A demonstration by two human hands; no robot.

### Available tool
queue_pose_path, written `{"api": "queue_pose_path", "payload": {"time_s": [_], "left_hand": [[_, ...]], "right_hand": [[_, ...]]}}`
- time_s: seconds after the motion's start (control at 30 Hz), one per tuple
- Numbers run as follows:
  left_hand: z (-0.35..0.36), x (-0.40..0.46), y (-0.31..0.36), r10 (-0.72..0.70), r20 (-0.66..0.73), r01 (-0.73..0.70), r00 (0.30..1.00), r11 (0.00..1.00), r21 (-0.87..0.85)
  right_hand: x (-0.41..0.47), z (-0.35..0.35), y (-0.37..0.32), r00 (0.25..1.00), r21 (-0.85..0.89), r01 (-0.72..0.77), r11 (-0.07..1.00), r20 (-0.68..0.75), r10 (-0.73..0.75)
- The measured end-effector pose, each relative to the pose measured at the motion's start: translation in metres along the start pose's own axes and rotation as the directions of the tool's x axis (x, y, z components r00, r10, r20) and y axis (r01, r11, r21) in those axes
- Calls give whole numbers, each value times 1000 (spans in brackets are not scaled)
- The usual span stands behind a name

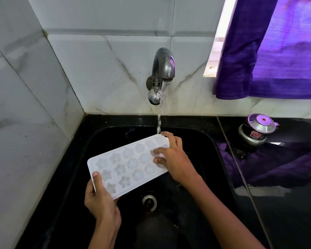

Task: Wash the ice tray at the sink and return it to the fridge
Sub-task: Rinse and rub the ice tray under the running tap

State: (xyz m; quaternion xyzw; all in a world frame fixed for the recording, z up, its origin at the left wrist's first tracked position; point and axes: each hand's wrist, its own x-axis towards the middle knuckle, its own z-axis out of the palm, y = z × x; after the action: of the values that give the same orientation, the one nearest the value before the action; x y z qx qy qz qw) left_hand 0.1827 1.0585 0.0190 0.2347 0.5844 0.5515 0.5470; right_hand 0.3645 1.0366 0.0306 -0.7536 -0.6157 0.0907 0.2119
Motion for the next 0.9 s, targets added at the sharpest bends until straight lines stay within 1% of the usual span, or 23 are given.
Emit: {"api": "queue_pose_path", "payload": {"time_s": [0.1, 0.17, 0.23, 0.27, 0.3, 0.4, 0.43, 0.47, 0.5, 0.57, 0.6, 0.63, 0.67, 0.7, 0.73, 0.8, 0.87, 0.9], "left_hand": [[0, 2, 1, 11, -11, -11, 1000, 1000, -11], [0, 1, 0, 0, -12, -1, 1000, 1000, -19], [-1, 0, 1, -14, -15, 14, 1000, 999, -37], [-1, 0, 2, -19, -12, 18, 1000, 999, -45], [0, 0, 3, -22, -7, 22, 1000, 999, -49], [1, 1, 4, -26, -2, 25, 1000, 999, -48], [1, 1, 4, -27, -1, 27, 1000, 999, -45], [1, 1, 5, -28, 0, 27, 1000, 999, -38], [0, 1, 5, -27, 2, 27, 1000, 999, -32], [1, 1, 6, -23, 11, 23, 1000, 999, -24], [2, 1, 7, -22, 15, 22, 1000, 999, -23], [3, 1, 8, -21, 19, 21, 1000, 1000, -22], [5, 2, 9, -18, 20, 18, 1000, 1000, -19], [6, 2, 10, -14, 20, 14, 1000, 1000, -16], [7, 1, 10, -12, 19, 12, 1000, 1000, -14], [8, 0, 9, -16, 20, 16, 1000, 1000, -14], [8, 0, 8, -33, 19, 33, 999, 999, -12], [8, 1, 7, -43, 20, 43, 999, 999, -12]], "right_hand": [[3, 3, -1, 996, -83, 27, 996, 87, -20], [6, 4, -2, 997, -59, 19, 998, 71, -15], [8, 3, -3, 1000, 7, -7, 1000, 14, 7], [8, 3, -4, 1000, 11, -17, 1000, -2, 17], [7, 2, -4, 1000, -1, -23, 1000, 4, 23], [1, -2, -3, 996, -91, -21, 996, 85, 29], [0, -1, -2, 996, -102, -17, 995, 87, 26], [-2, -1, -1, 998, -73, -20, 997, 56, 24], [-3, -1, 0, 999, -6, -36, 999, 8, 36], [-6, -2, 1, 985, 196, -102, 975, -116, 126], [-8, -3, 2, 970, 302, -130, 944, -159, 185], [-10, -5, 3, 960, 370, -139, 919, -176, 216], [-12, -7, 5, 965, 387, -128, 913, -164, 205], [-14, -8, 7, 979, 372, -108, 922, -120, 163], [-17, -9, 9, 993, 338, -84, 938, -51, 107], [-20, -8, 14, 996, 240, -38, 970, 88, 18], [-22, -6, 16, 986, 144, -22, 989, 166, -2], [-23, -5, 17, 985, 115, -18, 993, 170, -2]]}}
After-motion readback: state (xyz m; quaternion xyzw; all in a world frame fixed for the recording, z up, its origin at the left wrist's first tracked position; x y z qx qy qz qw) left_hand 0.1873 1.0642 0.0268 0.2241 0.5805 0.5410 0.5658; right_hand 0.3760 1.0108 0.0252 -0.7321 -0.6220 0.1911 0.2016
